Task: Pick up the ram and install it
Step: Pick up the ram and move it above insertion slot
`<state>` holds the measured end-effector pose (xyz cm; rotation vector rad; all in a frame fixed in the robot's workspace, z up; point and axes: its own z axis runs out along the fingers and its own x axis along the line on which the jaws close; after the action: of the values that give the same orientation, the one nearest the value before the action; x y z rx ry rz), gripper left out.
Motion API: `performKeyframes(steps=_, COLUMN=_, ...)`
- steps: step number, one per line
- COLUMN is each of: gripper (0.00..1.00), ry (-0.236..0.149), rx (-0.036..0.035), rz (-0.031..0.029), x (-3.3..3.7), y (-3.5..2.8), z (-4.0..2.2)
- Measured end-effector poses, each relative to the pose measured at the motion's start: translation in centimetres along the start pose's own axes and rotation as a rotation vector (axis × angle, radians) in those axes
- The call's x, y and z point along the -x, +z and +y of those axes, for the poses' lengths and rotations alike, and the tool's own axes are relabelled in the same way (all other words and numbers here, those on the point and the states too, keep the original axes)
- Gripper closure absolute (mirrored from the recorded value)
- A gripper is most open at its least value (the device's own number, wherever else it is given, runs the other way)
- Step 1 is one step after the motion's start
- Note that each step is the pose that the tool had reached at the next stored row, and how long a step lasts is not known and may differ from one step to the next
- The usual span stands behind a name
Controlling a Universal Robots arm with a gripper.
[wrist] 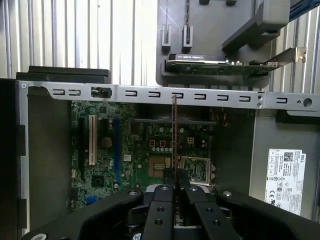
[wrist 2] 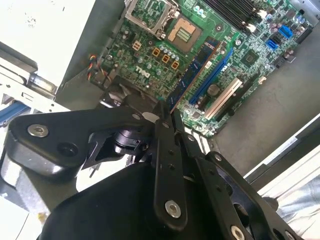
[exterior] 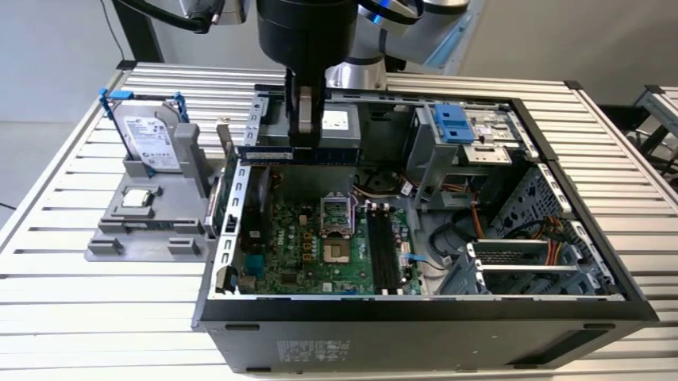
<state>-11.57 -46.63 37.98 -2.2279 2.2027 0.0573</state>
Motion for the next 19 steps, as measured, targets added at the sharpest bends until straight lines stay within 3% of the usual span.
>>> performKeyframes(steps=7, gripper=1.0, ry=0.0, rx=0.0, rz=-0.0001, x=0.01, y=0.0, z=-0.15)
performKeyframes(steps=12, gripper=1.0, ry=0.0, rx=0.0, rz=0.0, x=-0.01, y=-0.02, z=-0.95)
performKeyframes(steps=16, gripper=1.0, ry=0.001, rx=0.0007, rz=0.0, x=-0.02, y=-0.04, z=-2.07)
performKeyframes(steps=19, gripper=1.0, ry=0.01, rx=0.0004, rz=-0.0002, x=-0.03, y=-0.05, z=-2.53)
